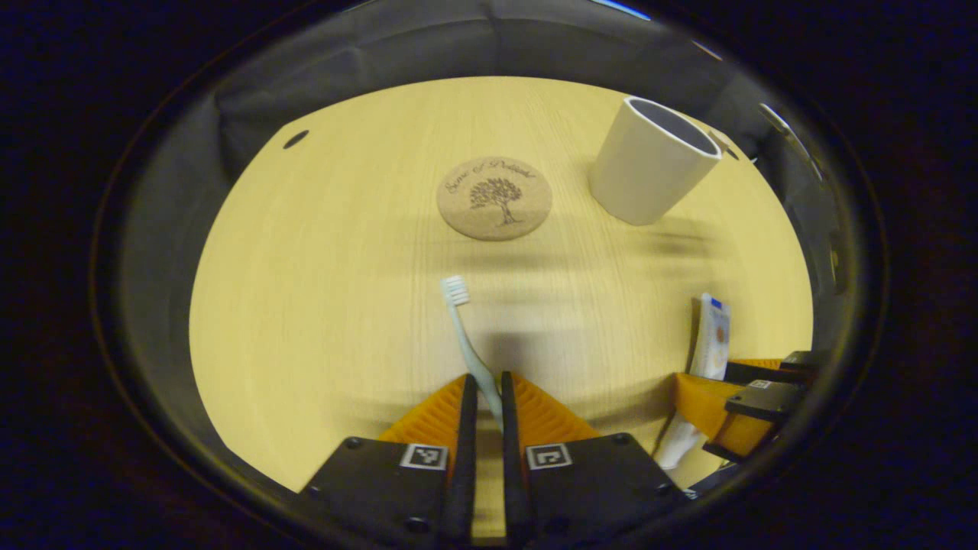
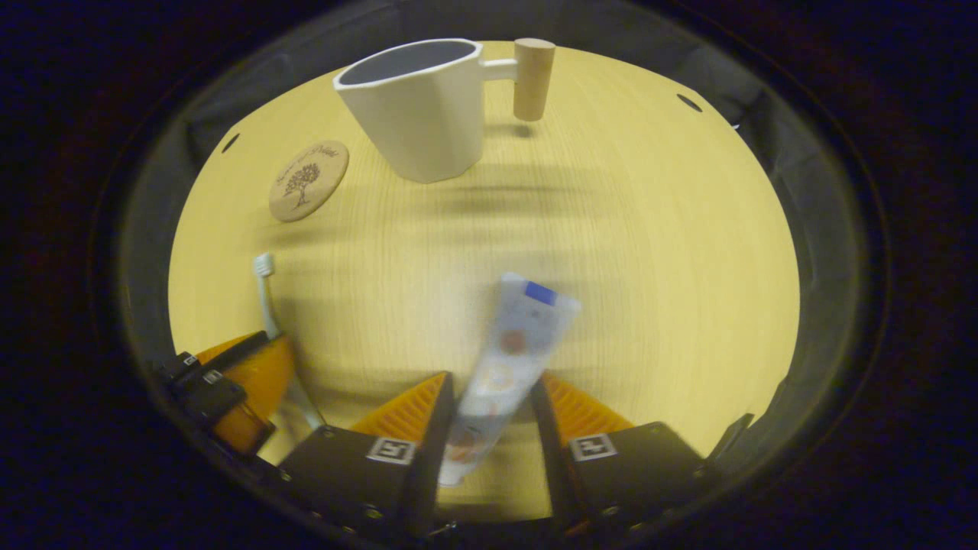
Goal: Put the toothbrush and toothpaste on the desktop into the cup, then pick up the cup and place it on the coaster on the desktop.
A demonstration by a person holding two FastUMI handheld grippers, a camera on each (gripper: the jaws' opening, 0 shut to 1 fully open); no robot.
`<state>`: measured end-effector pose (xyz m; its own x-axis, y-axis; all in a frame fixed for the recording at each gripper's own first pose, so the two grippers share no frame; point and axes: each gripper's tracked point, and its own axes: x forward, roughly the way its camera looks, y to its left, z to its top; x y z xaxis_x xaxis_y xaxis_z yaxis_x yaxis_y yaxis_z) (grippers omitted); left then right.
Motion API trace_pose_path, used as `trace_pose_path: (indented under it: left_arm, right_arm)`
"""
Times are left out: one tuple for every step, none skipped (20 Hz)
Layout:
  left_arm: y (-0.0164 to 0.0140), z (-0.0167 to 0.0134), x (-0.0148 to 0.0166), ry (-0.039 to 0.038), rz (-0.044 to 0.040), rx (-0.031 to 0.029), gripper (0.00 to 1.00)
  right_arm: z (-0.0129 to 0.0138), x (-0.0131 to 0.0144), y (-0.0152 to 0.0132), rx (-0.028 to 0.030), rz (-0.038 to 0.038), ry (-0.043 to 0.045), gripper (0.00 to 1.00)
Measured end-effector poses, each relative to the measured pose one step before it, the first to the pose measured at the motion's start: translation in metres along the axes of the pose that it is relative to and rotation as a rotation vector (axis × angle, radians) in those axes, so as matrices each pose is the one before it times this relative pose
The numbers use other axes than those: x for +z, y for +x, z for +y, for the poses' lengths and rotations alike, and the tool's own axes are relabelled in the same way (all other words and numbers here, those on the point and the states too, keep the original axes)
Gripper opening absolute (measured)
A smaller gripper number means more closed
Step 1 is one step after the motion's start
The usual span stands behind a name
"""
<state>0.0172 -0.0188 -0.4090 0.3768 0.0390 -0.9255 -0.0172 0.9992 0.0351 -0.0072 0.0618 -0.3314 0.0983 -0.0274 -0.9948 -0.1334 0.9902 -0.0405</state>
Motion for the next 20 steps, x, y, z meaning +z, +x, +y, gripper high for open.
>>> trace_pose_path:
  left_arm:
    - [0.00120,-0.00096,0.00020,0.01414,0.00089,0.00070,0.22]
    - [0.00144,-0.00099,-0.00133,0.01630,0.00212,-0.00422,0.07]
    - [0.00012,0.00047,0.00161,0.00454,-0.00418,0.00171,0.08]
    - [-0.00030,-0.00079,-0.00030,0.00228,0.00867,-0.00030,0.08]
    - [-0.00072,-0.00003,-0.00018,0.01149,0.00602,-0.00171,0.08]
    - [0.00010,0.00016,0.00064,0.00381,-0.00305,-0.00317,0.08]
    - [-0.00068,0.00188,-0.00012,-0.00710,-0.00679,-0.00293,0.08]
    - [-0.00109,0.00091,0.00113,-0.01592,-0.01583,-0.00748,0.08]
    - [-0.00021,-0.00075,0.00029,-0.01243,-0.01786,-0.01520,0.07]
    - [-0.00082,0.00131,0.00074,-0.01254,-0.01079,-0.01068,0.07]
    - [-0.00201,0.00537,0.00169,-0.01389,-0.01308,0.01050,0.07]
    - [-0.00535,0.00562,0.00564,-0.00095,-0.02894,0.00789,0.08]
    - [-0.00445,0.00318,0.00653,0.01048,-0.02733,-0.00056,0.08]
    - [-0.00551,0.00091,0.00531,0.01552,-0.02689,-0.00195,0.07]
    - [-0.00575,-0.00027,0.00706,0.01007,-0.02767,-0.00602,0.07]
    - [-0.00680,-0.00320,0.00699,0.00391,-0.02450,-0.01251,0.07]
    - [-0.00601,-0.00469,0.00746,0.00043,-0.02104,-0.02267,0.07]
    - [-0.00598,-0.00771,0.00756,-0.00149,-0.01521,-0.02548,0.08]
    - [-0.00545,-0.00464,0.00973,-0.00163,-0.02183,-0.01365,0.07]
    - [-0.00379,-0.00210,0.01046,-0.00063,-0.02671,-0.00834,0.06]
  right_arm:
    - [0.00109,0.00147,-0.00308,0.00334,-0.01096,-0.01480,0.27]
    - [-0.00012,-0.00349,0.00182,0.00842,0.00898,-0.01933,0.25]
    - [-0.00003,0.00163,-0.00222,0.00636,-0.01771,0.00860,0.17]
    - [0.00002,0.00036,-0.00637,0.00799,0.00135,0.00545,0.08]
    - [-0.00079,-0.00284,0.00604,0.01326,0.01346,0.00930,0.08]
    - [-0.00007,0.00353,-0.00222,0.01404,-0.01190,0.01743,0.08]
    - [0.00094,-0.00054,-0.00070,0.01561,-0.00399,0.02080,0.08]
    - [0.00133,0.00289,-0.00075,0.01998,-0.02005,0.01817,0.08]
    - [0.00241,-0.00061,-0.00064,0.02239,-0.01247,0.01954,0.08]
    - [0.00083,0.00065,0.00118,0.02257,-0.00697,0.01658,0.08]
    - [-0.00001,0.00080,-0.00182,0.01074,-0.00364,0.01179,0.08]
    - [-0.00054,0.00533,-0.00337,0.00208,-0.02164,0.00741,0.08]
    - [0.00072,0.00349,-0.00529,0.00156,-0.02697,0.00860,0.08]
    - [0.00182,0.00763,-0.00438,0.01000,-0.03363,0.00701,0.08]
    - [0.00130,0.00584,-0.00536,0.00823,-0.02469,0.00957,0.08]
    - [0.00069,0.00640,-0.00719,0.00625,-0.02239,0.00859,0.08]
    - [0.00098,0.00674,-0.00642,0.00607,-0.03243,0.00837,0.08]
    - [0.00106,0.00921,-0.00734,0.00681,-0.02954,0.00522,0.08]
    - [0.00007,0.00975,-0.00911,0.00499,-0.01895,0.00304,0.08]
    - [0.00098,0.01177,-0.00772,0.00947,-0.02000,0.00373,0.08]
